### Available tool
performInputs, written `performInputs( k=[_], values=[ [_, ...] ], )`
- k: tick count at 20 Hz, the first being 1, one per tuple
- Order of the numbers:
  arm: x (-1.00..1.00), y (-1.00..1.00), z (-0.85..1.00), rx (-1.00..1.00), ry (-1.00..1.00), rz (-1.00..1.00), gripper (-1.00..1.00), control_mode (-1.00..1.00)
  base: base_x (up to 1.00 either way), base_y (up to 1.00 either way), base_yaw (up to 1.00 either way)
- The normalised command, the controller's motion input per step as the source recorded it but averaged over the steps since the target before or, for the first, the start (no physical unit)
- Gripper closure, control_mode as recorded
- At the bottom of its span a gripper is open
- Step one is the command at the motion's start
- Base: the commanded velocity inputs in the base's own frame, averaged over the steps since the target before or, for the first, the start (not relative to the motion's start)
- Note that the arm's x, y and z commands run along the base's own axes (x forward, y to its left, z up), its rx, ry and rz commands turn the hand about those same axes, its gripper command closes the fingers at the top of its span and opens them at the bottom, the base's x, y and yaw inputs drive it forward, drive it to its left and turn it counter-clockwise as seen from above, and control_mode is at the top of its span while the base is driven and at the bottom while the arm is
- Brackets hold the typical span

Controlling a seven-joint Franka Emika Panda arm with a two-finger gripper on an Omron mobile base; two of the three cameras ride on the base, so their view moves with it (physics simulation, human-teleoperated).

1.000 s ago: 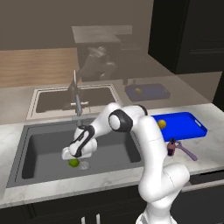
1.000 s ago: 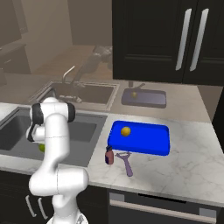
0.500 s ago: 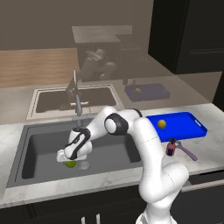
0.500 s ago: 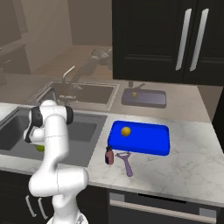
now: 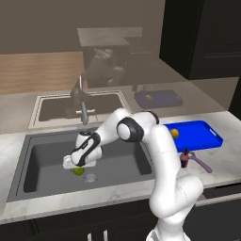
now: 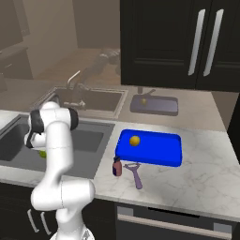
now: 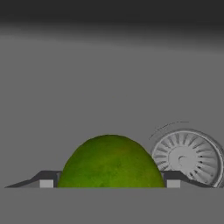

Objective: Pick up all produce items and place them in the sink. Turn on the sink faucet to wash them. Then turn the sink off and put them in the tray.

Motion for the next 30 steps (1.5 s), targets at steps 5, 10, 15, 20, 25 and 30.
performInputs(
  k=[5, 10, 15, 20, 25, 30],
  values=[
    [0.0, -0.53, 0.74, 0.0, 0.0, -0.07, 1.0, -1.0, 0.0, 0.0, 0.0],
    [0.0, -0.67, 0.48, 0.0, 0.0, -0.04, 1.0, -1.0, 0.0, 0.0, 0.0],
    [-0.02, -0.67, 0.41, 0.0, 0.0, -0.03, 1.0, -1.0, 0.0, 0.0, 0.0],
    [-0.06, -0.56, 0.67, 0.0, 0.0, -0.03, 1.0, -1.0, 0.0, 0.0, 0.0],
    [0.0, -0.39, 0.88, 0.0, 0.0, -0.04, 1.0, -1.0, 0.0, 0.0, 0.0],
    [0.0, -0.4, 0.73, -0.01, 0.0, -0.04, 1.0, -1.0, 0.0, 0.0, 0.0]
  ],
)
